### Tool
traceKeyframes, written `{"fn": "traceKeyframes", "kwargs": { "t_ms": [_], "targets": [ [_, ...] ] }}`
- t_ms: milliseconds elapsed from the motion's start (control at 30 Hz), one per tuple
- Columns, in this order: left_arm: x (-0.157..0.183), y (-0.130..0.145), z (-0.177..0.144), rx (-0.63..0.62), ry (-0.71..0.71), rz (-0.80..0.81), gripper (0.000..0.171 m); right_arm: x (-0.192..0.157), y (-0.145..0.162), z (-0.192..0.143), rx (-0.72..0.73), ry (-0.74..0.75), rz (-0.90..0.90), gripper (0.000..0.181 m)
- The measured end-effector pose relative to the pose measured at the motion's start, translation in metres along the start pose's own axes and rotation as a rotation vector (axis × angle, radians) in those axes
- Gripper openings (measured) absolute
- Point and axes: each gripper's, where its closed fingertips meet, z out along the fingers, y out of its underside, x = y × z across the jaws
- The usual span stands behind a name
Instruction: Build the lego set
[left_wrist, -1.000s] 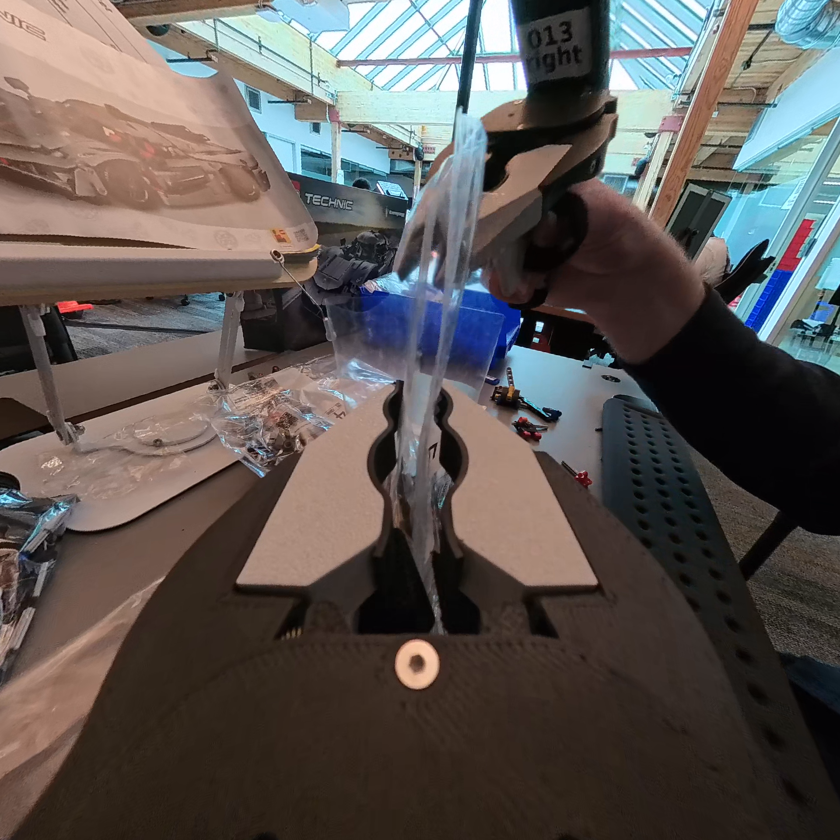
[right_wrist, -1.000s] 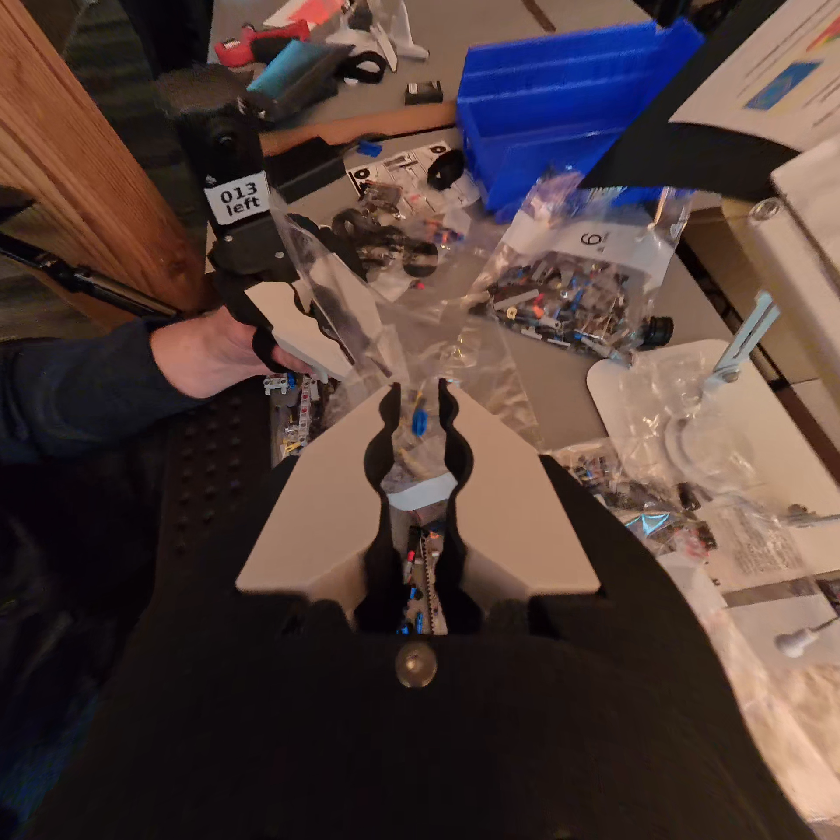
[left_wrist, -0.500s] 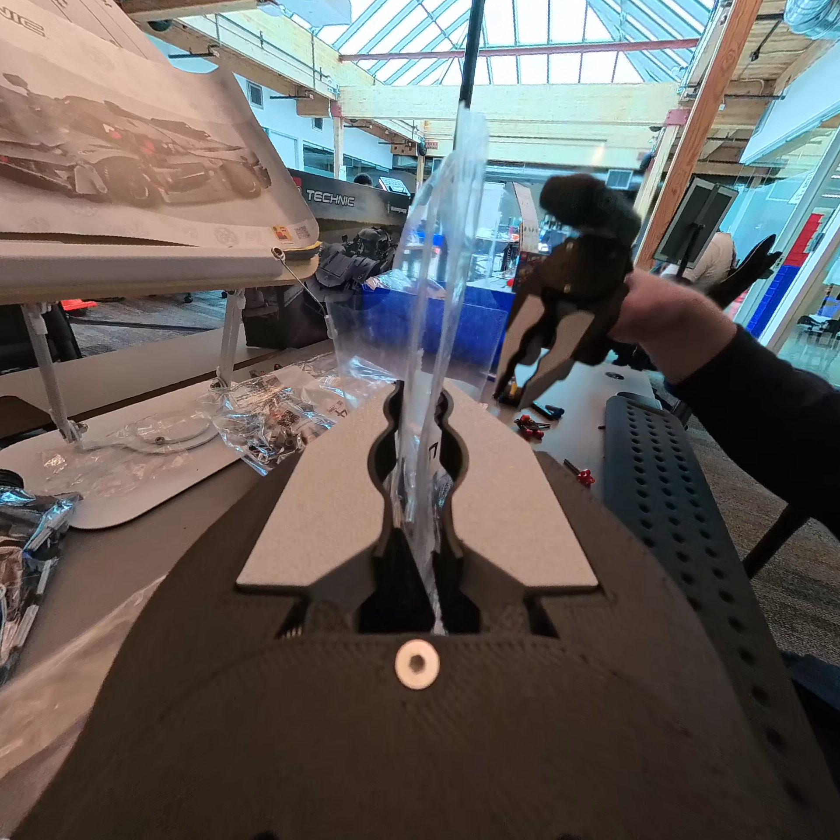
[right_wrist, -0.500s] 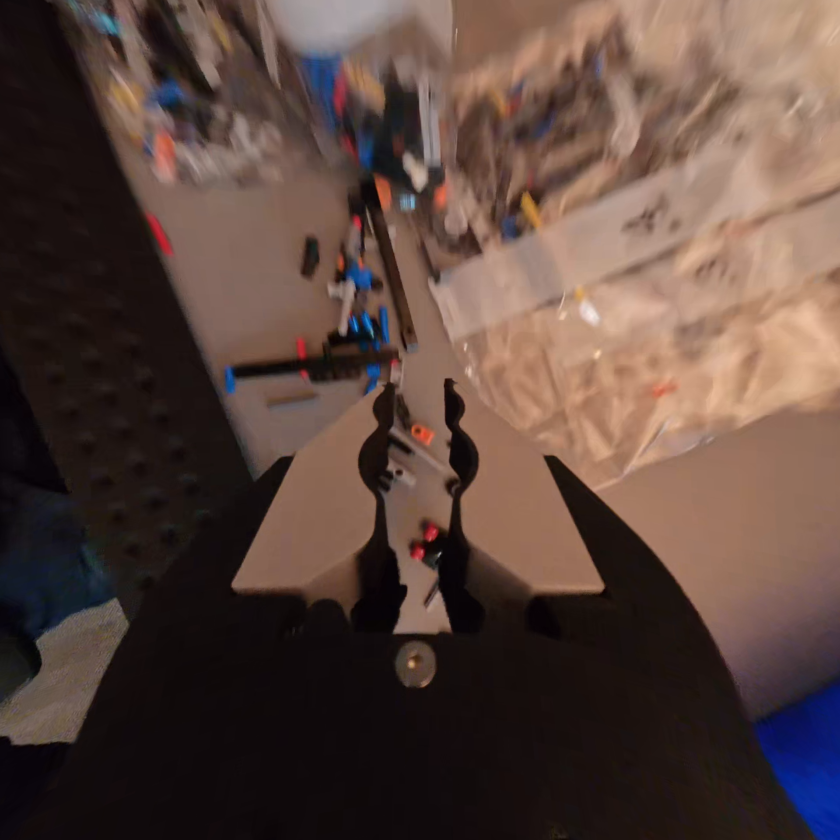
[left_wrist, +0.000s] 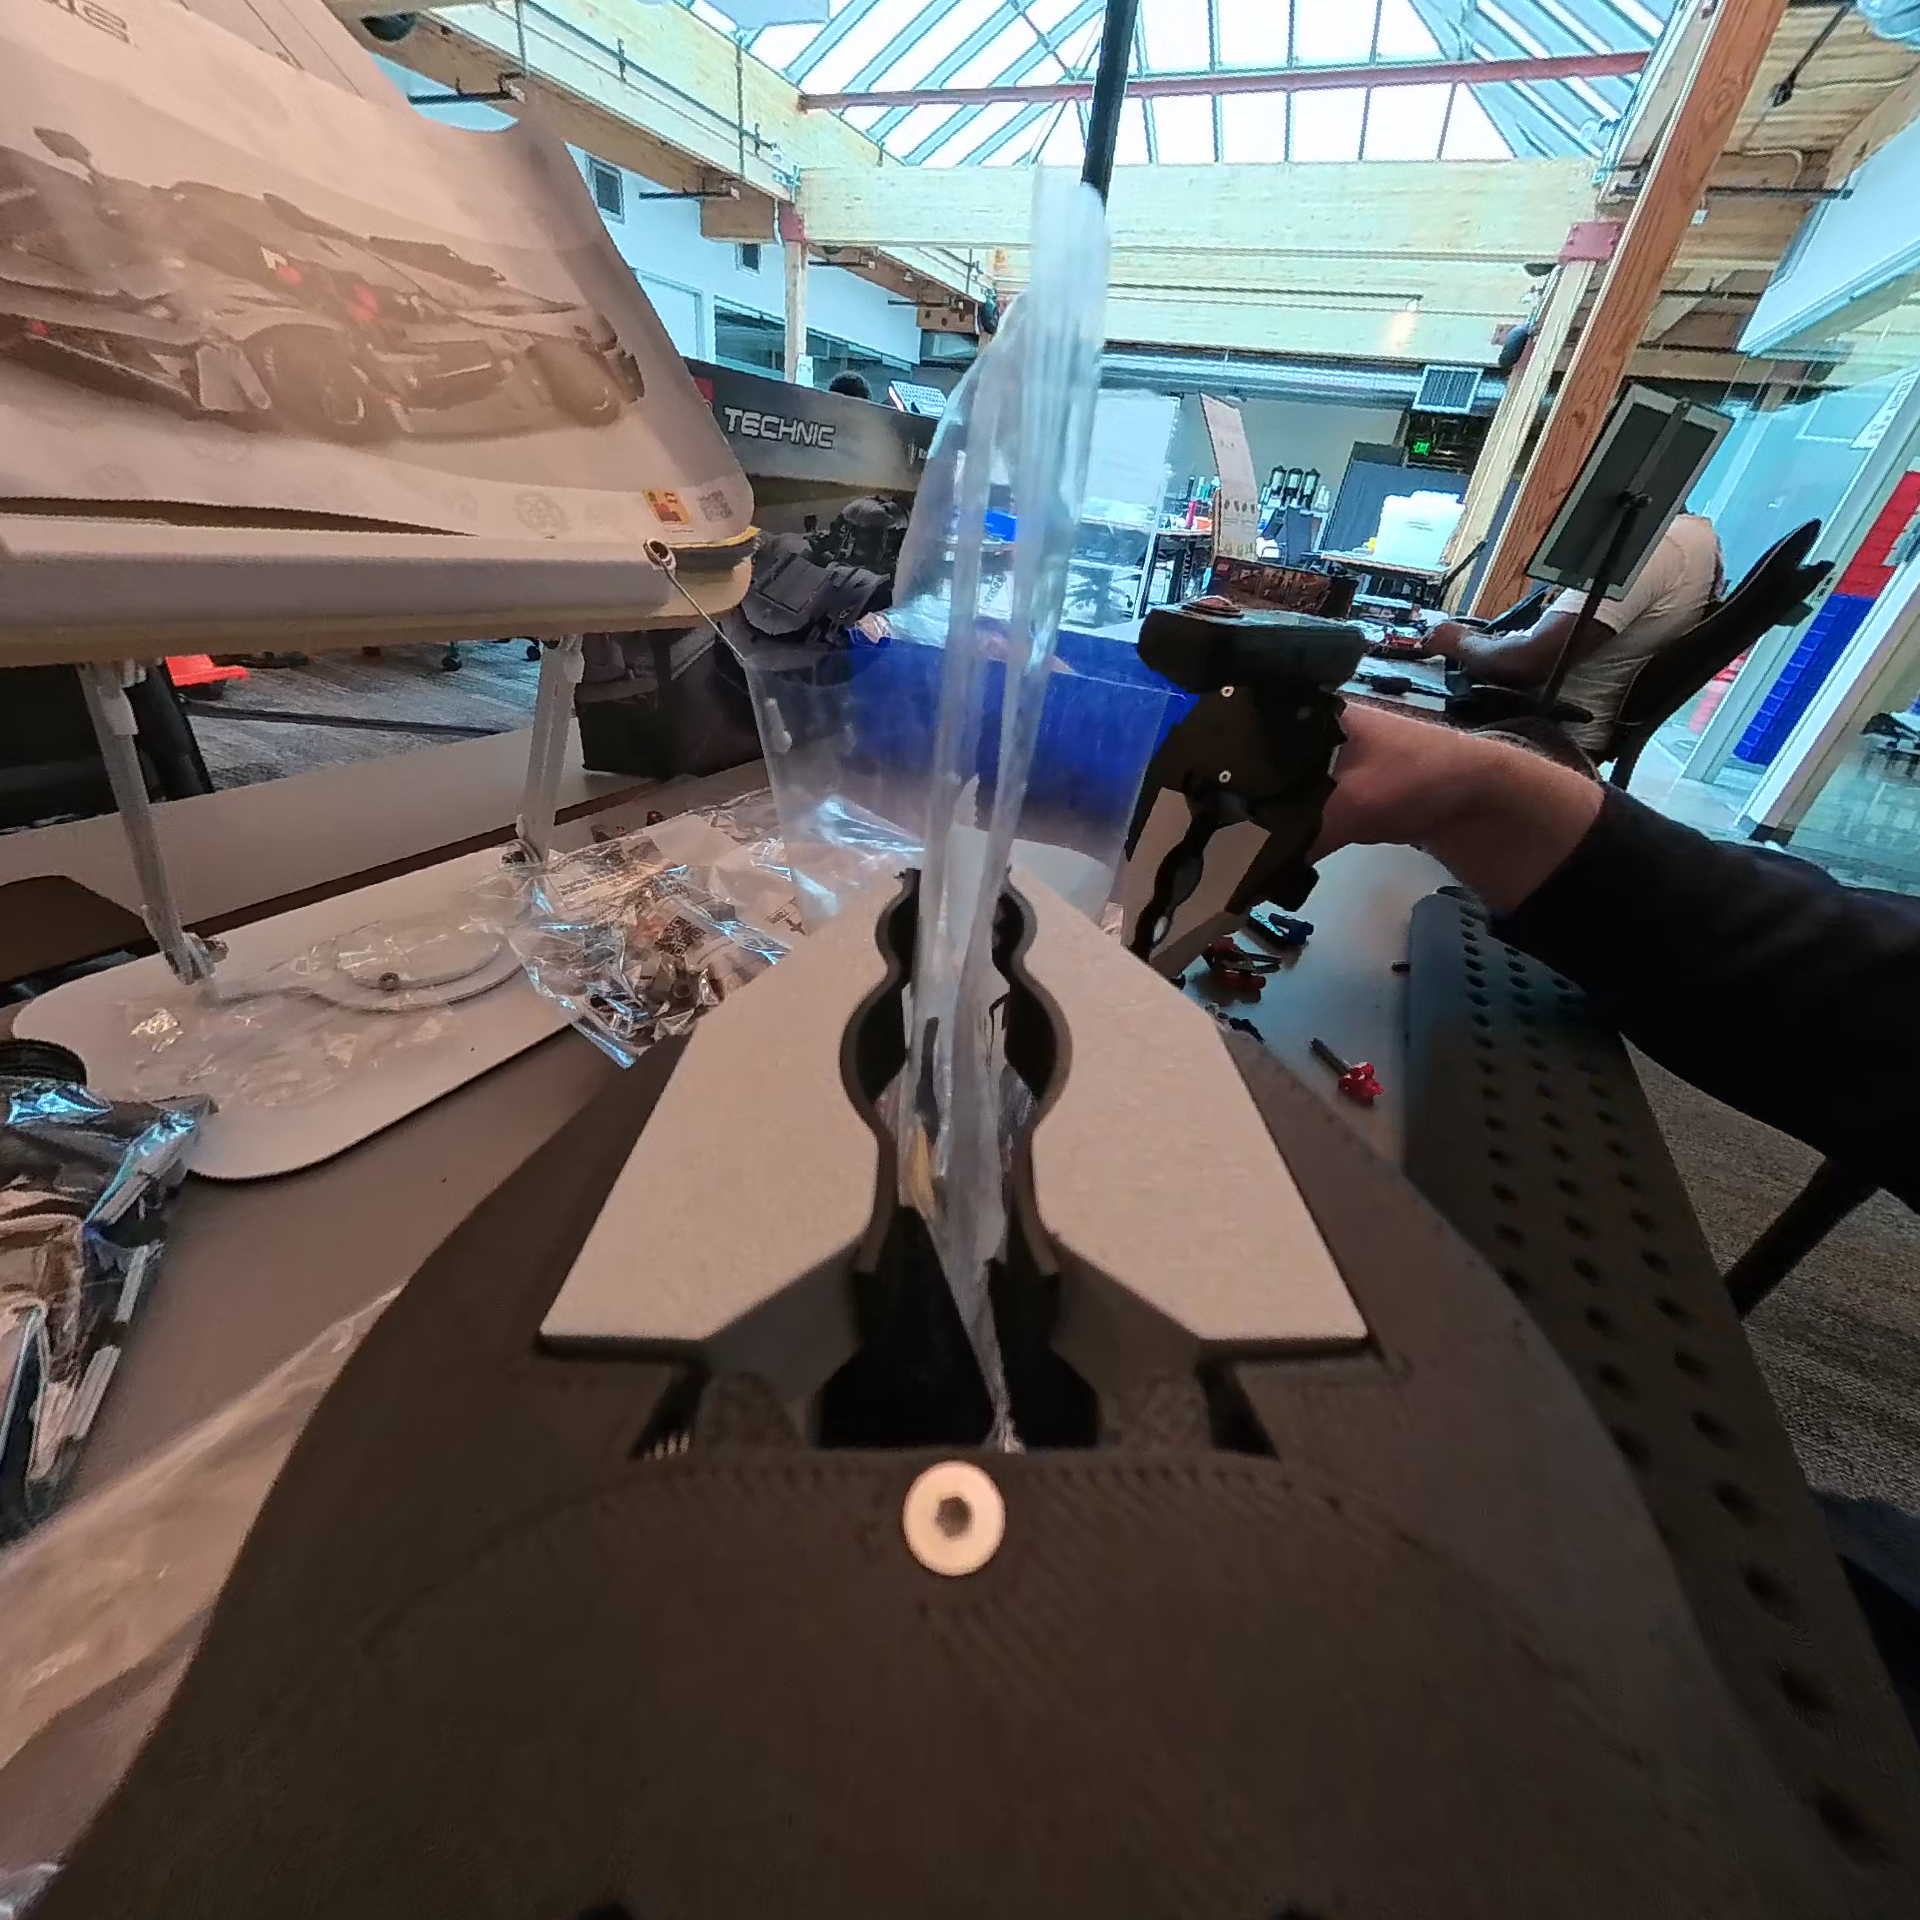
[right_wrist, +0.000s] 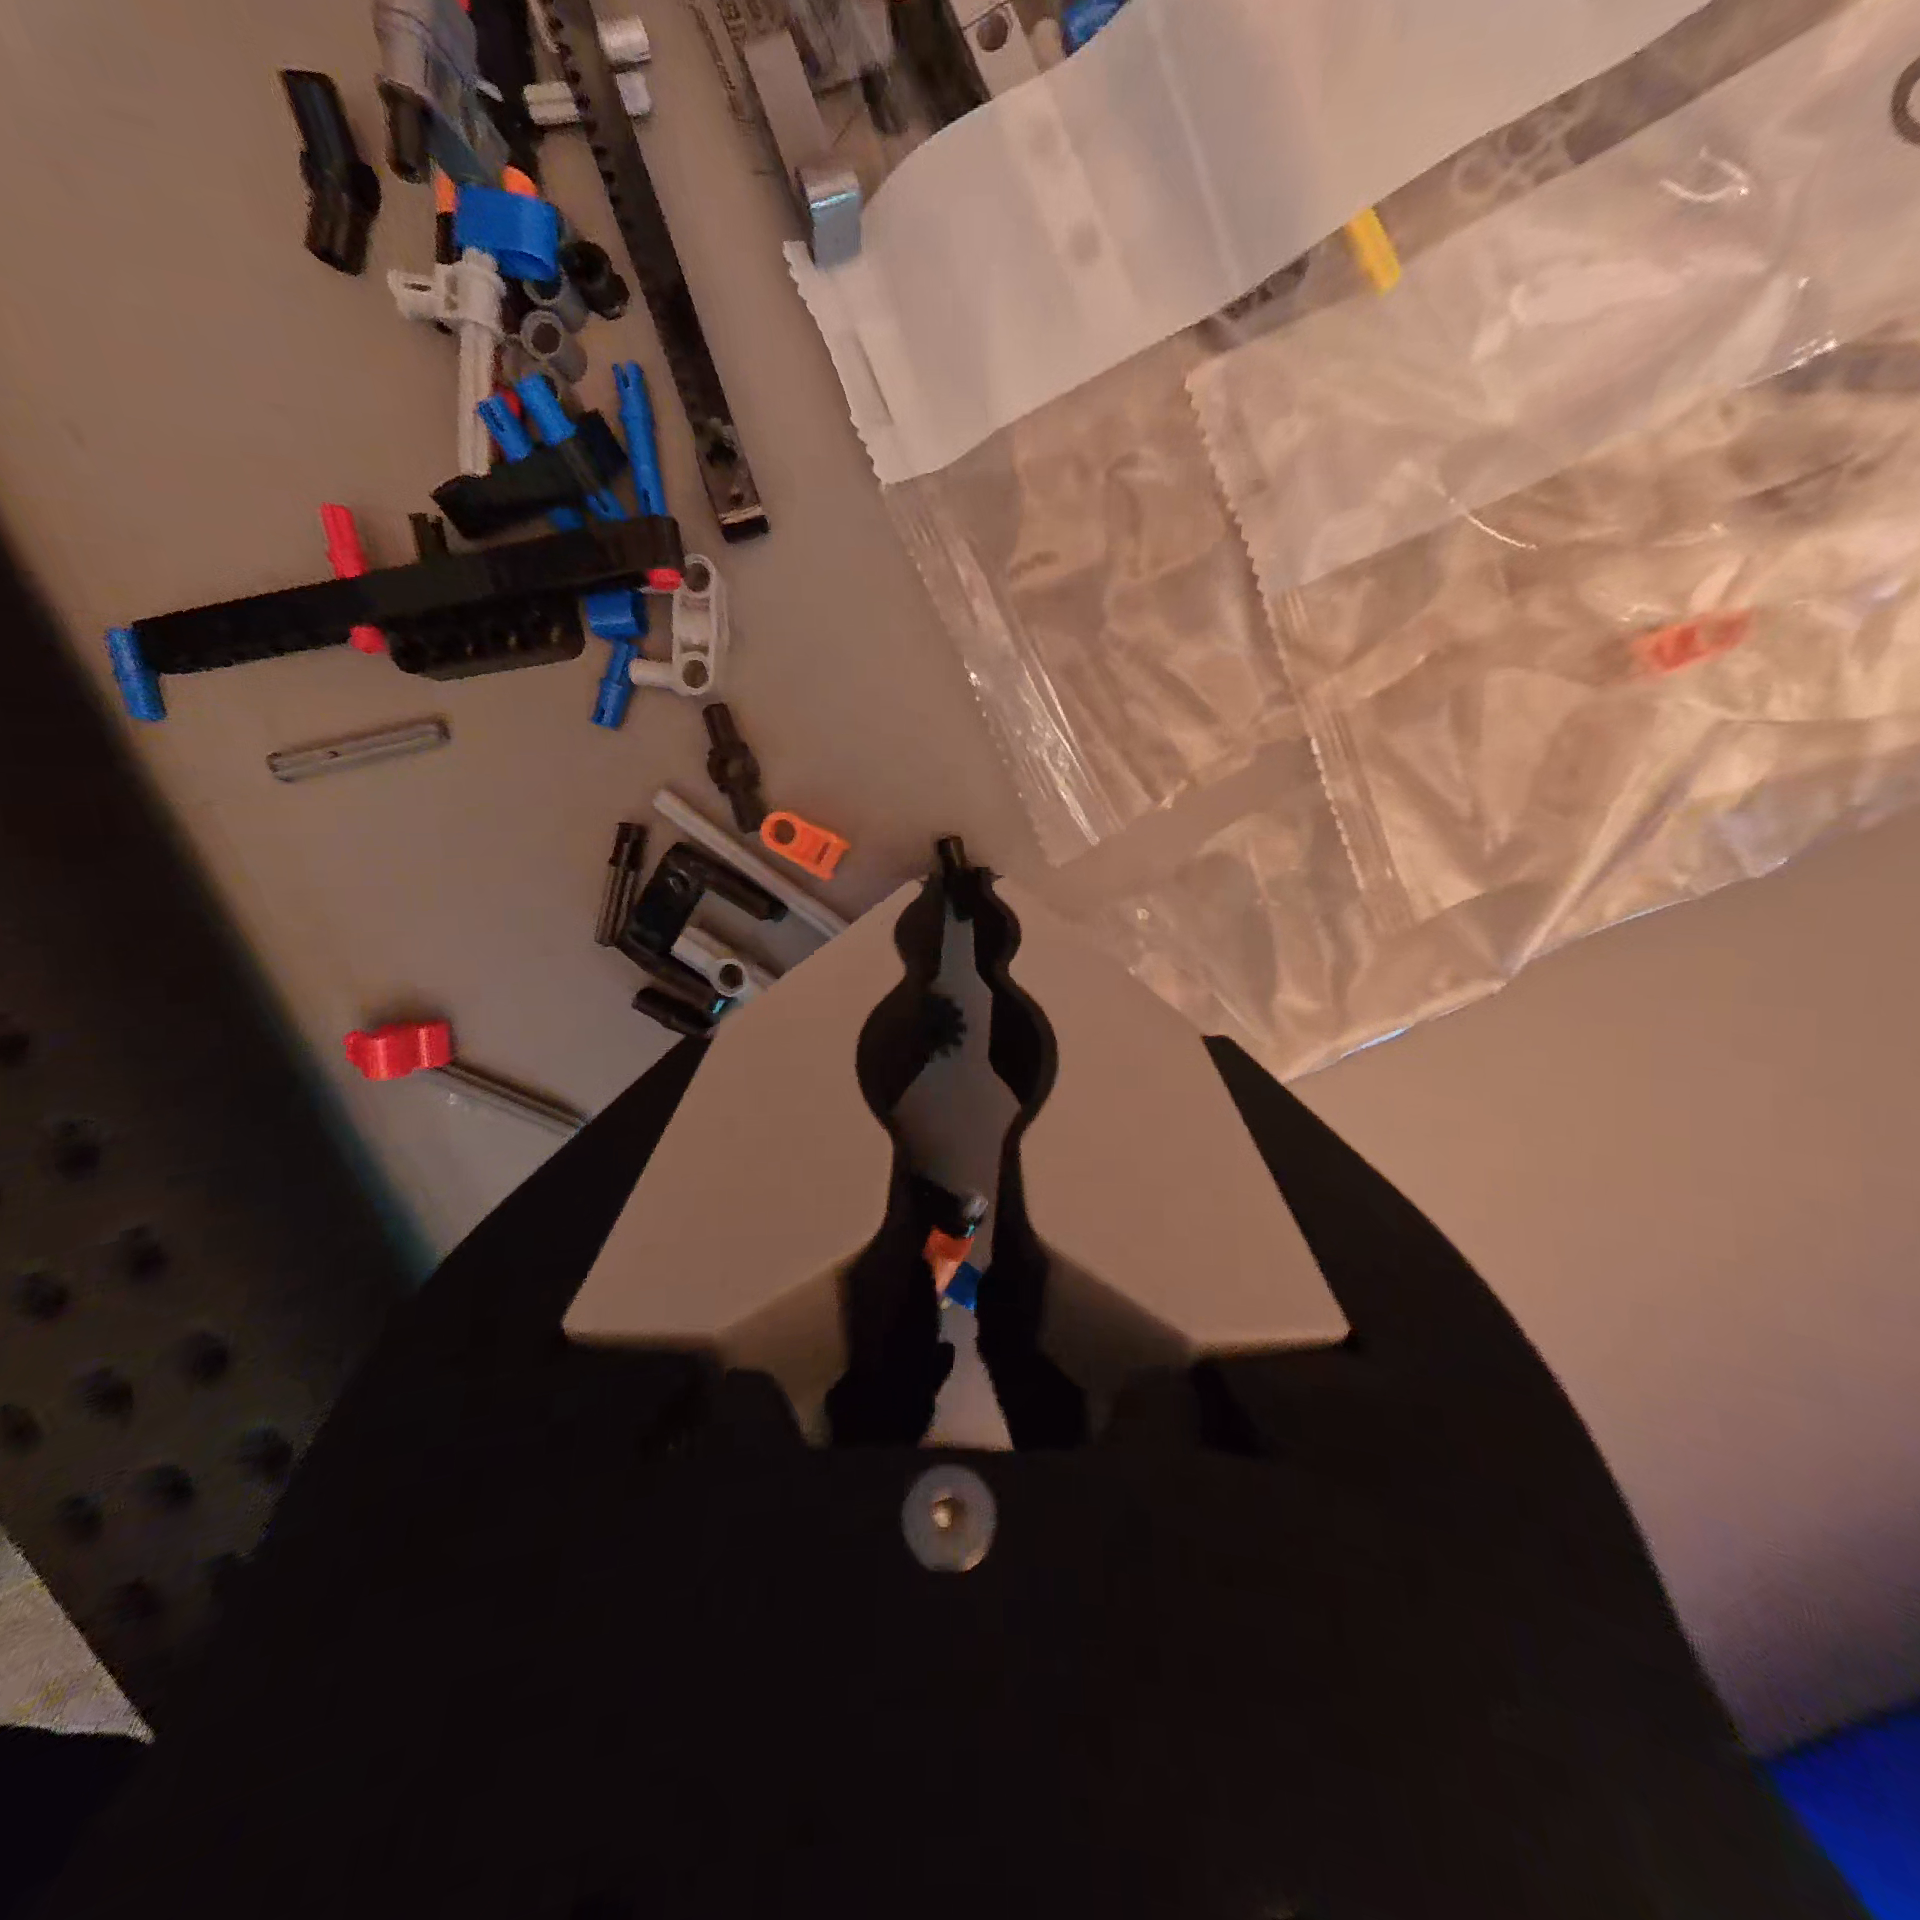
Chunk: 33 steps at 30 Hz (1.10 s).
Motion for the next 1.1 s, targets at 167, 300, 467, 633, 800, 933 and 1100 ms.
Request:
{"fn": "traceKeyframes", "kwargs": {
  "t_ms": [167, 300, 467, 633, 800, 933, 1100],
  "targets": [
    [0.001, -0.001, 0.0, -0.001, 0.004, 0.005, 0.011, -0.008, -0.034, -0.019, 0.108, -0.011, -0.019, 0.002],
    [0.001, 0.0, 0.001, -0.004, 0.008, 0.006, 0.012, -0.026, -0.112, -0.064, 0.349, -0.009, -0.095, 0.002],
    [0.001, 0.0, 0.0, -0.001, 0.007, 0.004, 0.012, -0.042, -0.201, -0.107, 0.559, -0.011, -0.159, 0.002],
    [0.003, 0.0, 0.001, -0.004, 0.015, 0.004, 0.012, -0.052, -0.241, -0.108, 0.589, -0.046, -0.187, 0.003],
    [0.005, 0.001, 0.001, -0.006, 0.023, 0.006, 0.012, -0.053, -0.245, -0.089, 0.543, -0.087, -0.153, 0.012],
    [0.005, 0.0, 0.002, -0.005, 0.026, 0.006, 0.012, -0.047, -0.234, -0.104, 0.606, -0.08, -0.108, 0.015],
    [0.005, 0.0, 0.002, -0.006, 0.027, 0.004, 0.012, -0.031, -0.175, -0.087, 0.475, -0.035, -0.049, 0.011]
  ]
}}
